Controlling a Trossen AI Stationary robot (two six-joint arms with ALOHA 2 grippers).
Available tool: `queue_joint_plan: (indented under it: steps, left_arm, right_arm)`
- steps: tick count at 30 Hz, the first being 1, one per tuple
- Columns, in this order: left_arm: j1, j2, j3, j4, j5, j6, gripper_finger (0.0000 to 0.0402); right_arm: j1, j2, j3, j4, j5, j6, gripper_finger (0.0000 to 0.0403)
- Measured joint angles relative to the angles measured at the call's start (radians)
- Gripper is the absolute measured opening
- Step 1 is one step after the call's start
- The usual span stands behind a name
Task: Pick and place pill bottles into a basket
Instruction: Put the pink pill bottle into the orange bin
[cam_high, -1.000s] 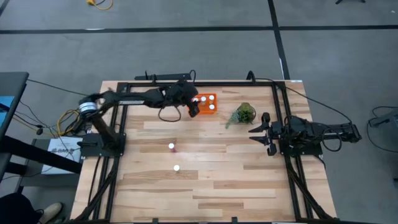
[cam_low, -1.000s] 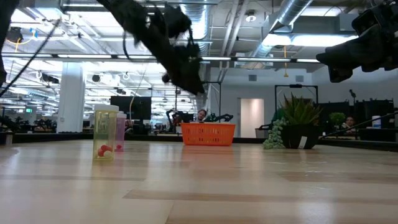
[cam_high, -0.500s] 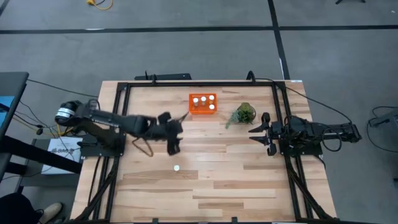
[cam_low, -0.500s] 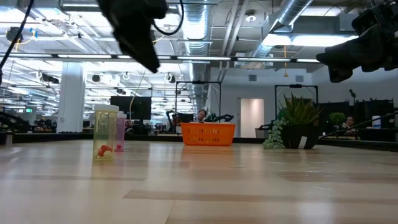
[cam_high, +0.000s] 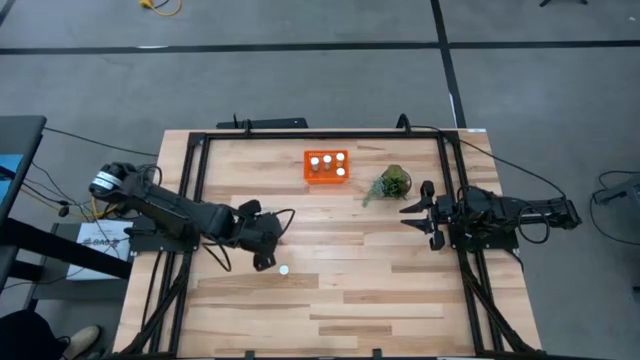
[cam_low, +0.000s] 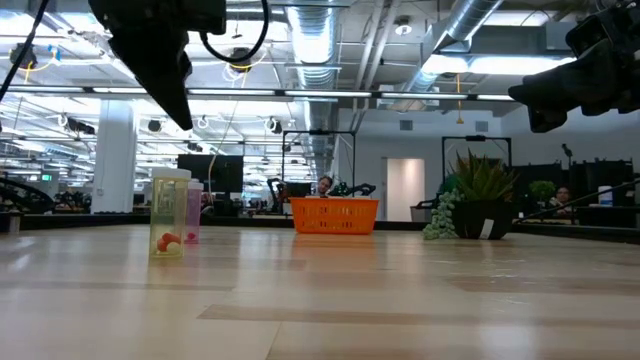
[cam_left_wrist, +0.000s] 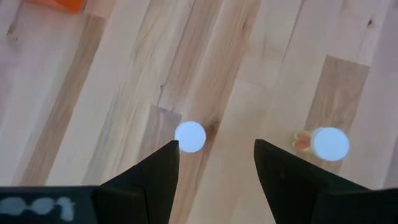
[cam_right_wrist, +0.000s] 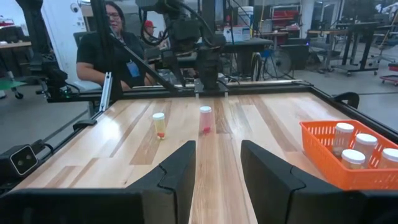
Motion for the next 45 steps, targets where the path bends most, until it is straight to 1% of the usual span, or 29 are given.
queue_joint_plan:
  steps: [6, 13, 20, 28, 33, 42, 45]
  left_arm:
    - [0.016, 0.036, -0.015, 0.001, 0.002, 0.044, 0.0198]
    - [0.026, 0.069, -0.092, 0.013, 0.003, 0.050, 0.0198]
    - [0.033, 0.067, -0.153, 0.137, 0.038, 0.065, 0.0198]
    - [0.068, 0.067, -0.185, 0.210, 0.024, 0.121, 0.0198]
    - [0.097, 0.067, -0.224, 0.283, 0.065, 0.153, 0.0198]
    - [0.115, 0.067, -0.241, 0.339, 0.058, 0.198, 0.0198]
    - [0.115, 0.067, -0.241, 0.344, 0.057, 0.200, 0.0186]
  right_arm:
    - [0.000, 0.000, 0.000, 0.000, 0.000, 0.000, 0.0121]
    - [0.000, 0.000, 0.000, 0.000, 0.000, 0.000, 0.0121]
    - [0.000, 0.000, 0.000, 0.000, 0.000, 0.000, 0.0121]
    - [0.000, 0.000, 0.000, 0.000, 0.000, 0.000, 0.0121]
    - [0.000, 0.000, 0.000, 0.000, 0.000, 0.000, 0.0121]
    - [0.000, 0.000, 0.000, 0.000, 0.000, 0.000, 0.0121]
    - [0.000, 0.000, 0.000, 0.000, 0.000, 0.000, 0.0121]
